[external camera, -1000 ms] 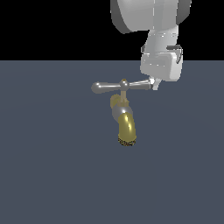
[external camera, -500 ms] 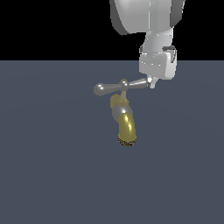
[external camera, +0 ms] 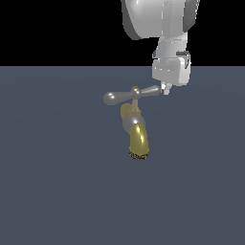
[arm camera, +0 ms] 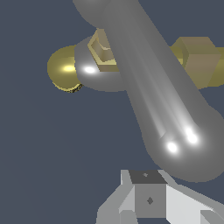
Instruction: Turn on the faucet by rotating a designated handle.
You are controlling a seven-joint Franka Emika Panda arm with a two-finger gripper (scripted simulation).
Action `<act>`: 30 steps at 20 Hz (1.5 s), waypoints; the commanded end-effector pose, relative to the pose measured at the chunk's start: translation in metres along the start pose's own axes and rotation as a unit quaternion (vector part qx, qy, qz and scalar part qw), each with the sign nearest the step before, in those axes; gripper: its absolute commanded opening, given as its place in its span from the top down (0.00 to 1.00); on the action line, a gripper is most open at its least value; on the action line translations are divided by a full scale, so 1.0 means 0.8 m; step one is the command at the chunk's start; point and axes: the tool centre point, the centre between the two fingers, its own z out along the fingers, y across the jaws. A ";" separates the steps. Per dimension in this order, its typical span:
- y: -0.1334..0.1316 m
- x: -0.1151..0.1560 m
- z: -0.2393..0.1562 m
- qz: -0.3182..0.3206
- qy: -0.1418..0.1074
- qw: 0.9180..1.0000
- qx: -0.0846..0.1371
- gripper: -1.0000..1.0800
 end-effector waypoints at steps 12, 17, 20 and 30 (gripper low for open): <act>0.056 0.047 -0.001 -0.004 0.001 1.000 -0.001 1.00; 0.077 0.065 -0.001 -0.006 0.001 1.000 -0.002 1.00; 0.088 0.075 -0.001 -0.007 0.001 1.000 -0.002 1.00; 0.091 0.088 -0.001 0.008 -0.005 1.000 0.000 1.00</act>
